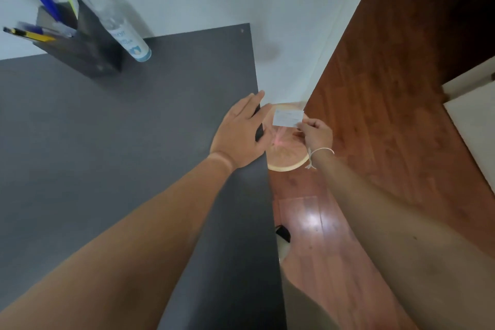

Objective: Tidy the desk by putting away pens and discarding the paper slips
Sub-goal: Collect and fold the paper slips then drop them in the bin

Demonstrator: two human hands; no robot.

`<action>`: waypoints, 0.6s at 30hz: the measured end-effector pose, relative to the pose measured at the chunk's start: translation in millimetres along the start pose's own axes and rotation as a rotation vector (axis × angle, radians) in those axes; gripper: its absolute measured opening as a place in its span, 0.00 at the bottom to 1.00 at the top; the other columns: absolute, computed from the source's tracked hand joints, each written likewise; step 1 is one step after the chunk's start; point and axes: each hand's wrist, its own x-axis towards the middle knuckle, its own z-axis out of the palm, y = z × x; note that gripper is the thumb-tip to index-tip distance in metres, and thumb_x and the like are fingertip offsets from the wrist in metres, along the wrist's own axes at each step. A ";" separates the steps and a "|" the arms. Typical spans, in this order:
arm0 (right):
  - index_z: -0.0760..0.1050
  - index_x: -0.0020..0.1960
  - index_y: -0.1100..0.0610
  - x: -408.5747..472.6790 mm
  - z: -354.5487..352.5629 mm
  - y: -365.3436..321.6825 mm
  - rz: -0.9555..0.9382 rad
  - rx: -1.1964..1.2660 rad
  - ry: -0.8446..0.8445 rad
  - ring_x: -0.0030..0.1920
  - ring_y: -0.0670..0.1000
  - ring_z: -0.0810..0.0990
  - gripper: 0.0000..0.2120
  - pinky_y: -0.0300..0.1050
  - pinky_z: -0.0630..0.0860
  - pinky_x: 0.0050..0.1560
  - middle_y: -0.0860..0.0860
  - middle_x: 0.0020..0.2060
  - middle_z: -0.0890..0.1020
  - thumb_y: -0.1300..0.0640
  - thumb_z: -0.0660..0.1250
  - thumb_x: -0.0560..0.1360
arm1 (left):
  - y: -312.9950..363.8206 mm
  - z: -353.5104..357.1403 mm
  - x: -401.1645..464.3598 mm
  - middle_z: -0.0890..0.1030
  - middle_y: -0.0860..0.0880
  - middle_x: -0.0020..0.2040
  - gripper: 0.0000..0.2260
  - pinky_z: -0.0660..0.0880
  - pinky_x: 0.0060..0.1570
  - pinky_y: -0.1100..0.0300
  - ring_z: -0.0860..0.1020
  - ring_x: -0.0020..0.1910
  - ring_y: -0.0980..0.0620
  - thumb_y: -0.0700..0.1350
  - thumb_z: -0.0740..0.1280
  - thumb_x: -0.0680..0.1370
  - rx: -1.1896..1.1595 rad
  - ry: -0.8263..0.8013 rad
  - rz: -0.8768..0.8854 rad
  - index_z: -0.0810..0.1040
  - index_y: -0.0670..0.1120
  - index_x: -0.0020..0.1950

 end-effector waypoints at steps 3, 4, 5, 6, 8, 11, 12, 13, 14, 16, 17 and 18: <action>0.73 0.33 0.55 17.9 10.7 11.7 0.040 -0.057 -0.004 0.29 0.48 0.78 0.12 0.38 0.78 0.31 0.51 0.33 0.80 0.67 0.66 0.72 | -2.3 2.6 1.8 0.64 0.45 0.75 0.24 0.55 0.73 0.55 0.61 0.74 0.45 0.52 0.56 0.76 0.016 0.006 0.014 0.68 0.43 0.70; 0.73 0.33 0.54 24.2 13.7 16.1 0.056 -0.066 0.000 0.29 0.49 0.78 0.12 0.40 0.78 0.33 0.52 0.34 0.80 0.67 0.66 0.72 | -3.0 3.6 1.8 0.64 0.44 0.75 0.24 0.56 0.73 0.54 0.62 0.74 0.44 0.51 0.57 0.76 0.019 0.011 0.017 0.68 0.43 0.70; 0.72 0.32 0.54 30.5 16.3 21.0 0.069 -0.072 0.006 0.30 0.50 0.78 0.13 0.42 0.78 0.34 0.53 0.35 0.80 0.67 0.65 0.72 | -3.1 4.3 1.8 0.64 0.44 0.75 0.24 0.57 0.73 0.53 0.62 0.74 0.44 0.51 0.58 0.76 0.018 0.016 0.021 0.69 0.43 0.70; 0.72 0.32 0.53 36.7 18.7 25.6 0.080 -0.081 0.012 0.31 0.51 0.78 0.14 0.44 0.78 0.36 0.55 0.36 0.81 0.67 0.65 0.71 | -3.5 4.8 2.3 0.64 0.44 0.74 0.24 0.58 0.73 0.53 0.62 0.74 0.44 0.51 0.58 0.75 0.014 0.024 0.023 0.69 0.43 0.69; 0.72 0.30 0.53 47.6 22.3 35.0 0.109 -0.113 0.025 0.32 0.53 0.79 0.14 0.45 0.78 0.38 0.56 0.39 0.82 0.67 0.65 0.71 | -3.4 4.8 3.1 0.65 0.44 0.74 0.24 0.58 0.73 0.53 0.62 0.74 0.44 0.51 0.57 0.74 0.001 0.029 0.014 0.70 0.43 0.69; 0.75 0.34 0.57 58.0 27.0 46.9 0.140 -0.138 0.036 0.31 0.52 0.79 0.09 0.45 0.79 0.38 0.56 0.40 0.82 0.66 0.64 0.71 | -3.3 5.0 3.6 0.66 0.44 0.74 0.24 0.58 0.72 0.54 0.64 0.73 0.44 0.51 0.56 0.74 -0.008 0.039 0.007 0.71 0.42 0.68; 0.75 0.37 0.58 60.3 29.3 50.3 0.148 -0.135 0.036 0.30 0.51 0.79 0.06 0.45 0.79 0.38 0.56 0.39 0.82 0.66 0.64 0.71 | -4.0 5.9 3.9 0.66 0.43 0.73 0.24 0.59 0.72 0.53 0.64 0.73 0.44 0.50 0.57 0.74 -0.010 0.046 0.006 0.71 0.42 0.67; 0.75 0.38 0.59 62.5 31.4 53.9 0.154 -0.132 0.034 0.30 0.51 0.79 0.05 0.45 0.79 0.39 0.56 0.39 0.81 0.66 0.65 0.71 | -4.8 7.2 3.7 0.67 0.43 0.73 0.24 0.60 0.72 0.53 0.65 0.73 0.44 0.50 0.57 0.74 -0.012 0.054 0.005 0.72 0.42 0.67; 0.75 0.38 0.59 63.7 32.3 56.2 0.156 -0.128 0.034 0.31 0.51 0.79 0.05 0.46 0.79 0.41 0.56 0.39 0.81 0.66 0.65 0.71 | -5.0 8.1 3.5 0.67 0.43 0.73 0.24 0.60 0.72 0.53 0.65 0.72 0.44 0.50 0.57 0.74 -0.011 0.065 0.010 0.72 0.42 0.67; 0.74 0.35 0.57 65.6 33.5 58.9 0.155 -0.125 0.036 0.31 0.51 0.79 0.09 0.48 0.80 0.44 0.56 0.40 0.81 0.66 0.65 0.71 | -5.0 8.3 3.5 0.67 0.43 0.73 0.24 0.60 0.72 0.54 0.65 0.72 0.44 0.50 0.57 0.73 -0.002 0.077 0.019 0.72 0.42 0.67; 0.73 0.34 0.56 67.2 34.4 59.8 0.151 -0.126 0.036 0.31 0.51 0.79 0.10 0.48 0.80 0.45 0.56 0.40 0.82 0.66 0.65 0.71 | -5.1 8.5 3.6 0.68 0.43 0.73 0.24 0.60 0.72 0.54 0.65 0.72 0.44 0.49 0.57 0.73 0.000 0.079 0.020 0.72 0.42 0.67; 0.73 0.34 0.56 68.4 35.0 60.4 0.147 -0.131 0.037 0.32 0.51 0.80 0.10 0.48 0.80 0.45 0.56 0.41 0.82 0.66 0.65 0.71 | -5.4 8.8 3.8 0.68 0.43 0.73 0.24 0.59 0.72 0.55 0.66 0.72 0.44 0.49 0.58 0.73 0.002 0.086 0.022 0.72 0.42 0.67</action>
